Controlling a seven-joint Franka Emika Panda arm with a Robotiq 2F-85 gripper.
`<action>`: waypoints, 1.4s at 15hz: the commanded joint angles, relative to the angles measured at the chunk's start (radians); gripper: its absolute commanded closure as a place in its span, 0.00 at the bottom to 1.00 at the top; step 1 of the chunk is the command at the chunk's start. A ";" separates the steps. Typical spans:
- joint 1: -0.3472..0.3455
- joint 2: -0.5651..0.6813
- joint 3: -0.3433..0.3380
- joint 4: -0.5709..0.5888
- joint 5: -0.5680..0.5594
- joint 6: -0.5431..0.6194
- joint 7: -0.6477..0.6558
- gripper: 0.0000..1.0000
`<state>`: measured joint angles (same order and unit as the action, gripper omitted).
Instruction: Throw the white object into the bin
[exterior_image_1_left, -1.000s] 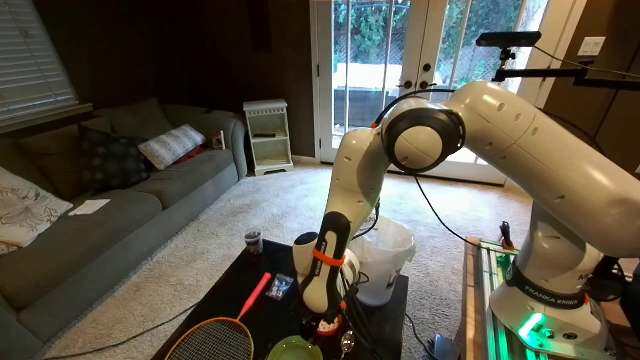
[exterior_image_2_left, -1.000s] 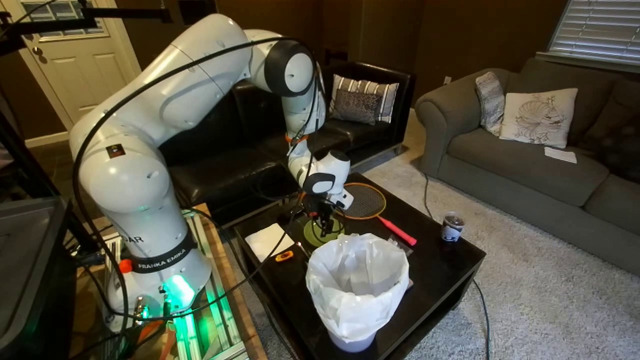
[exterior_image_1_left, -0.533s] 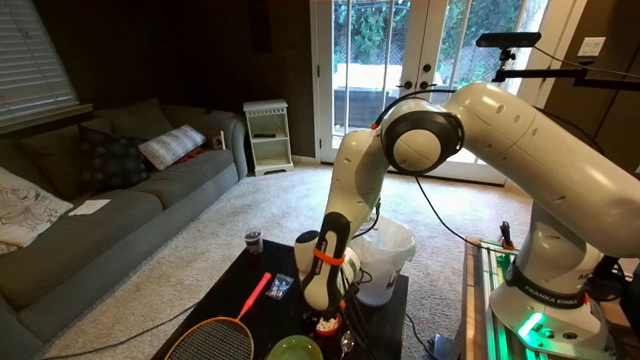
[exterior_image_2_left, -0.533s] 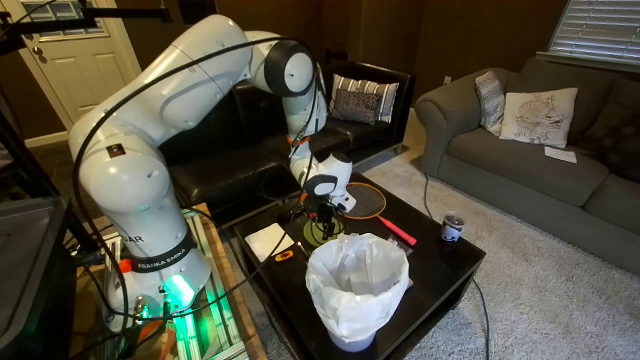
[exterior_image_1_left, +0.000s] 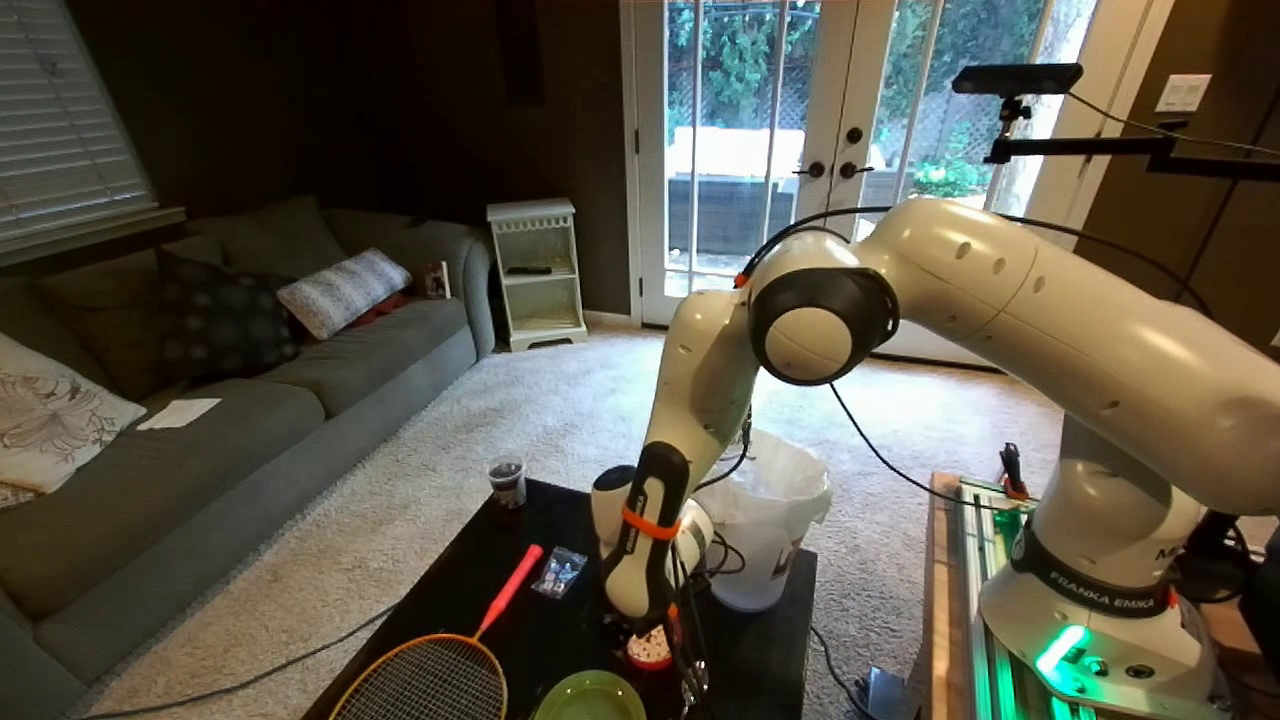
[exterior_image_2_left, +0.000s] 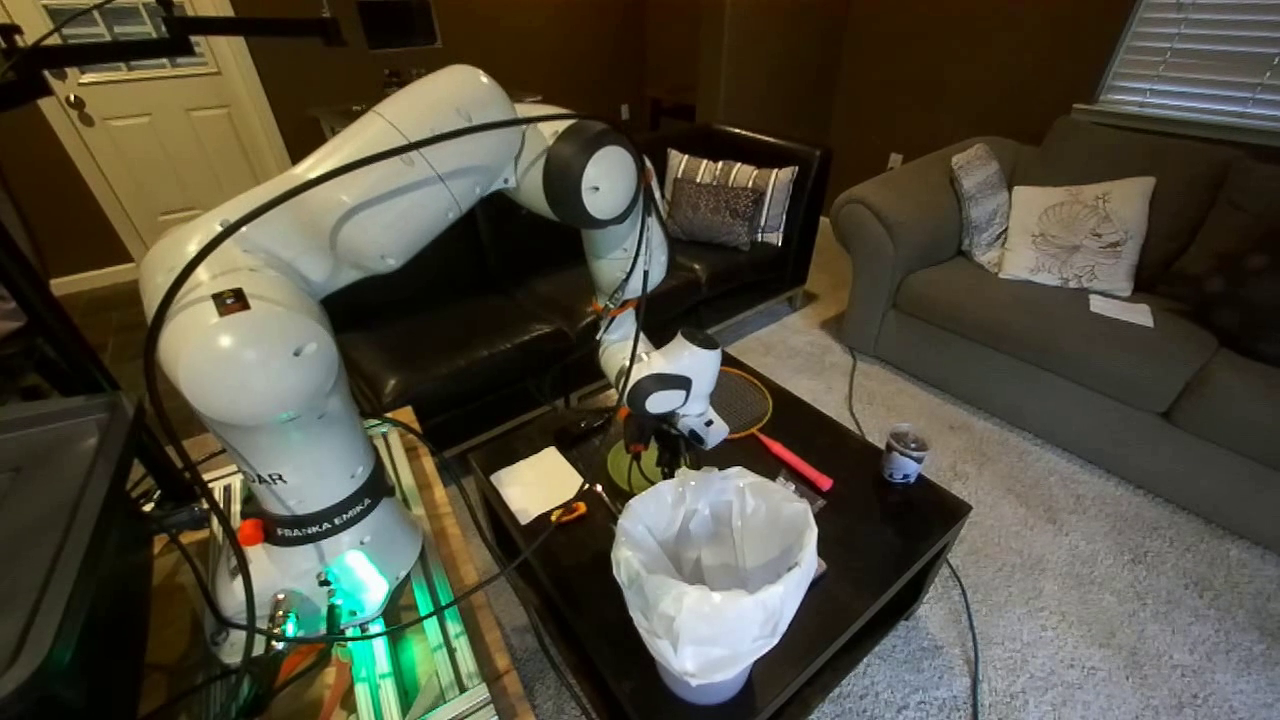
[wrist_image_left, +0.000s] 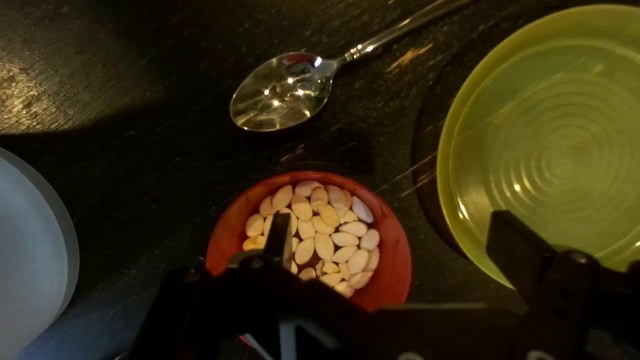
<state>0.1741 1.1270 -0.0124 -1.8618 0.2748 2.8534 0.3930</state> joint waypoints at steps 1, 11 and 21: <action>0.016 0.079 -0.018 0.090 0.031 0.006 0.083 0.00; 0.013 0.114 -0.041 0.091 0.083 0.063 0.202 0.00; -0.006 0.161 -0.057 0.130 0.104 0.080 0.278 0.00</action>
<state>0.1621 1.2532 -0.0647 -1.7687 0.3569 2.9132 0.6423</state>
